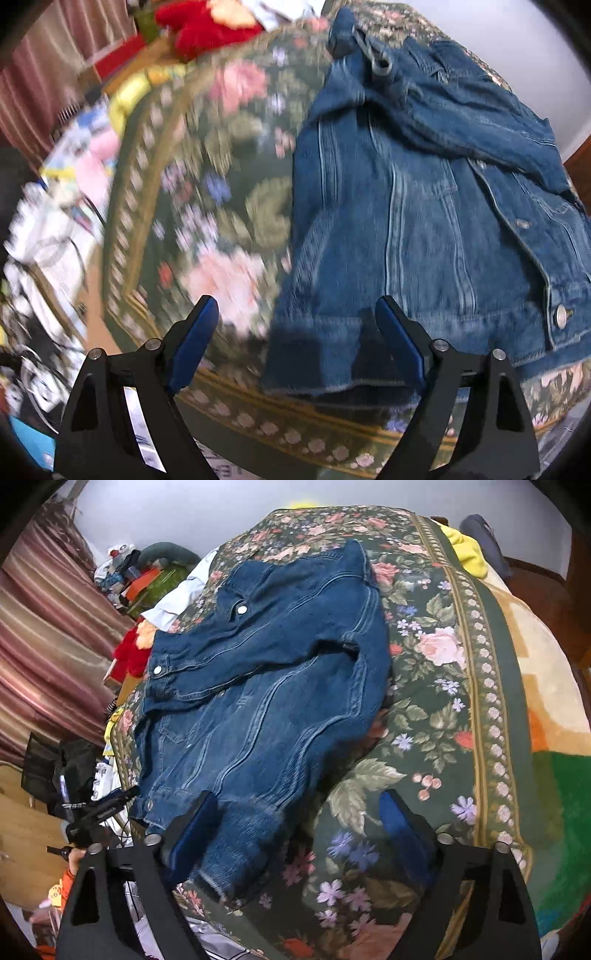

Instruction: Fold large clothes

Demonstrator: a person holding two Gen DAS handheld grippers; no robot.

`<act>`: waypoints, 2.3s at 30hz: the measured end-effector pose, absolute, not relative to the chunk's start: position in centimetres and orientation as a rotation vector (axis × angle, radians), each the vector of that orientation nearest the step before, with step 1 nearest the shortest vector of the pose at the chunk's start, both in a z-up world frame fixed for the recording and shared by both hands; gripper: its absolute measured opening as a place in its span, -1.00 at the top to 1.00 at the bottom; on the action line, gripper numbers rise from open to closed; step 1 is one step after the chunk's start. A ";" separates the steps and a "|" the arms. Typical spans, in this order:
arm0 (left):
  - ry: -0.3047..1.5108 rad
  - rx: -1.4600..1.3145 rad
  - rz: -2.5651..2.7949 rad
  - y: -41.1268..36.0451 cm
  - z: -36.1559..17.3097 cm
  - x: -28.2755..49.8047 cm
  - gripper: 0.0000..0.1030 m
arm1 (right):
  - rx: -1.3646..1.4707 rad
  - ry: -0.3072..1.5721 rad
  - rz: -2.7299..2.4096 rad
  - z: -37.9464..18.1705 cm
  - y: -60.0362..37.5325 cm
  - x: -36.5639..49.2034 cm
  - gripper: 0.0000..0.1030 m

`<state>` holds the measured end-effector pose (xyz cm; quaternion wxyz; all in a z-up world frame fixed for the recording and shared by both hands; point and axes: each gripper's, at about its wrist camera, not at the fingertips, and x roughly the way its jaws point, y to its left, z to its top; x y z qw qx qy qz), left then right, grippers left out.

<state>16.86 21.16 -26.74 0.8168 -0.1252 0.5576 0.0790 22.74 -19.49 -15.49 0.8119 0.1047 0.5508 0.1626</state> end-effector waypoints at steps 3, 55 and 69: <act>1.221 -0.330 0.130 20.9 -28.3 16.4 -0.47 | 0.210 1.164 0.363 -15.2 -18.9 22.2 -0.33; 0.983 -0.335 0.201 24.5 -20.9 49.3 0.62 | 0.217 1.033 0.304 -17.0 -16.2 55.5 0.73; 1.028 -0.052 0.246 21.6 -22.8 50.6 0.52 | 0.282 1.080 0.413 -17.8 -18.9 55.4 0.72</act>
